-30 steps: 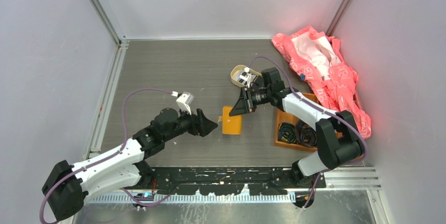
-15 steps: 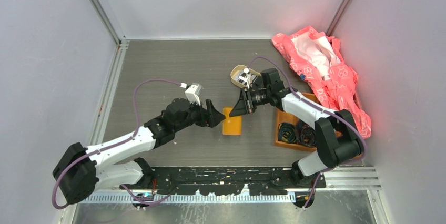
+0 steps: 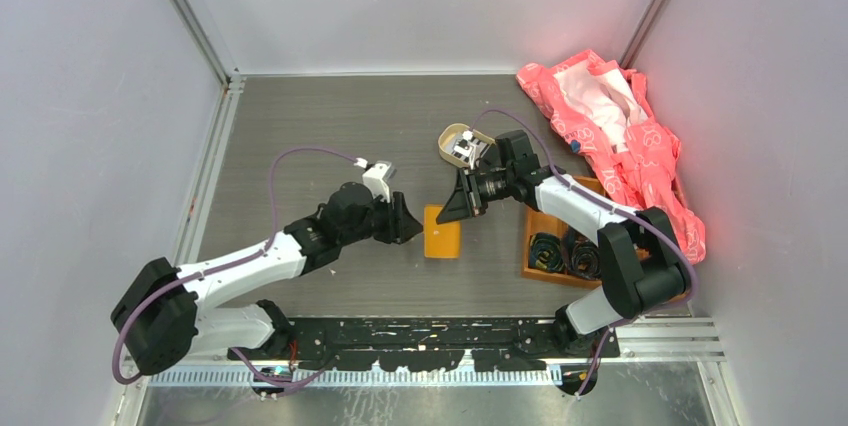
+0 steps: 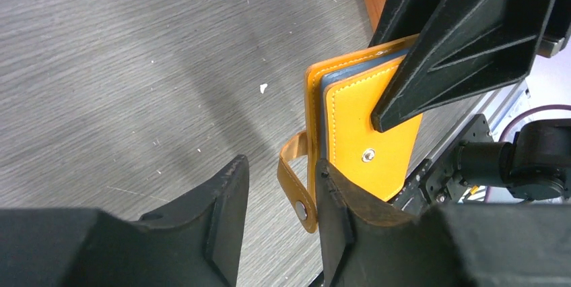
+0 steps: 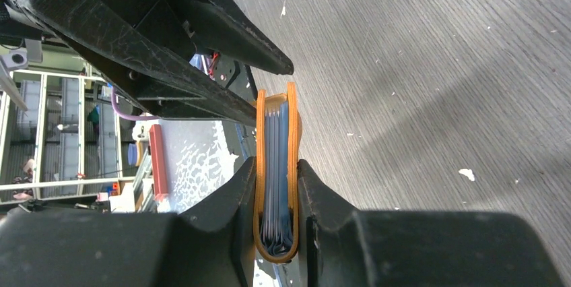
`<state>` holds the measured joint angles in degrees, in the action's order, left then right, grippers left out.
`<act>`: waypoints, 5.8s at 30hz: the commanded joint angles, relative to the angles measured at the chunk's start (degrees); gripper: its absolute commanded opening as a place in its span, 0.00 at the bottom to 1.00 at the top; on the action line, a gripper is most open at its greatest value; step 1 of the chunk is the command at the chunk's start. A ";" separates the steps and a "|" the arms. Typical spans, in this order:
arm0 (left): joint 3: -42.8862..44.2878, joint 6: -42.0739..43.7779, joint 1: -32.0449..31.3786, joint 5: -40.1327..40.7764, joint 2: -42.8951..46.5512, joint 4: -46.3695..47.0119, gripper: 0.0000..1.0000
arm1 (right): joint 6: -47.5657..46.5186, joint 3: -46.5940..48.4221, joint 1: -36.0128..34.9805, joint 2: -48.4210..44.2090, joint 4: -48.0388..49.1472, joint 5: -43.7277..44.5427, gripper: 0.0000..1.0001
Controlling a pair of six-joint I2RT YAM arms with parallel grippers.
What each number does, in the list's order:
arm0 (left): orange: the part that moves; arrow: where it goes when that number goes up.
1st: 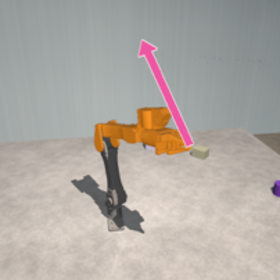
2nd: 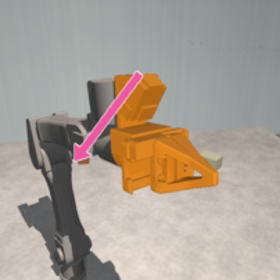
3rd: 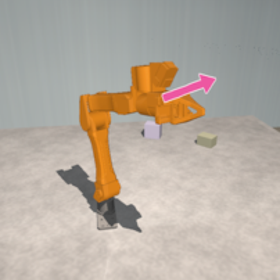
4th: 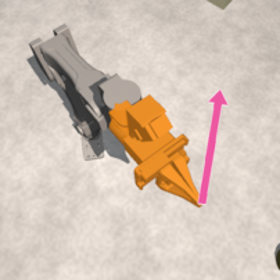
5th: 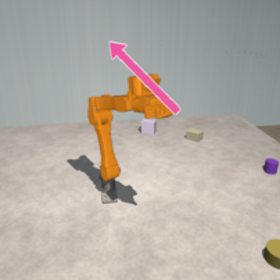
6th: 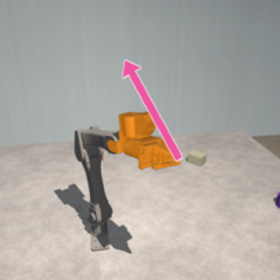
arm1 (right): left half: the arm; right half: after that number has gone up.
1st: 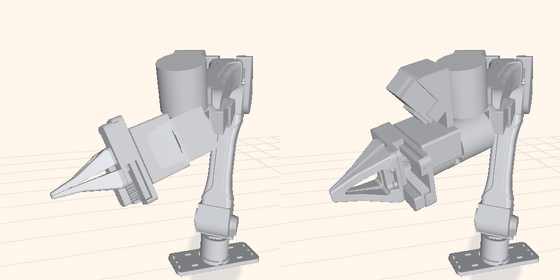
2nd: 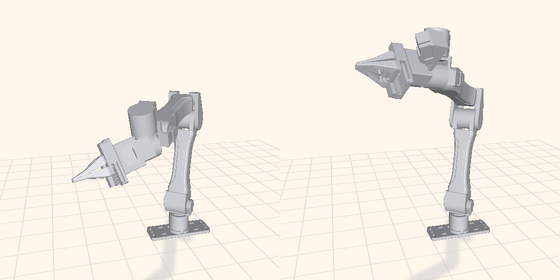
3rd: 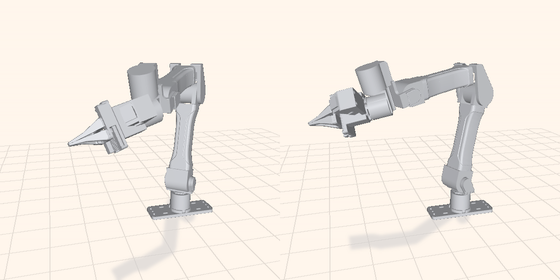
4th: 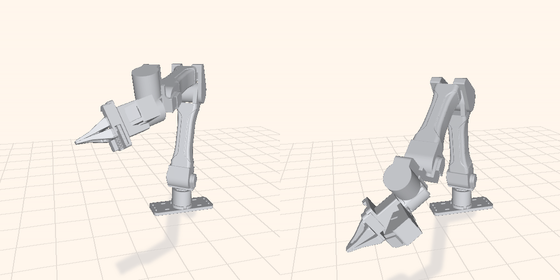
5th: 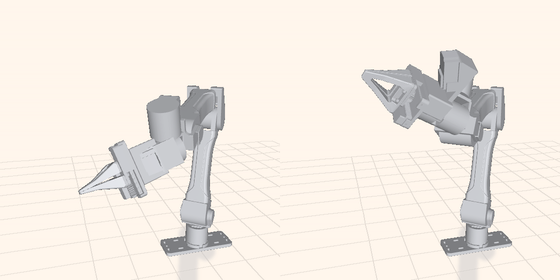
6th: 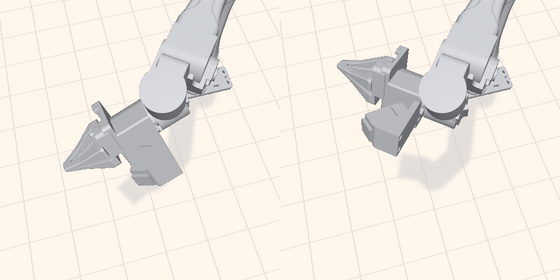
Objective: Put the credit cards into the card holder
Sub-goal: Open the card holder at the center of the board.
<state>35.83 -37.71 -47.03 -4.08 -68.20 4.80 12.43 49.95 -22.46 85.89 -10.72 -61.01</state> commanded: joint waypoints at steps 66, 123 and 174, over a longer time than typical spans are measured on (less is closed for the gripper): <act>-10.23 -3.28 6.86 0.97 1.55 -20.73 0.00 | -6.14 4.83 -2.26 6.90 -7.34 20.64 0.63; 1.71 1.47 6.85 -4.05 -21.59 -16.02 0.00 | -3.47 9.77 -5.34 13.31 -11.55 15.96 0.31; -5.17 -18.88 7.57 -12.16 -13.40 21.51 0.13 | -10.89 14.00 -8.52 16.90 -18.05 12.81 0.50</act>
<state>27.22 -55.20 -39.62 -13.67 -76.82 17.34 3.42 61.63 -30.68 105.36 -27.29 -49.34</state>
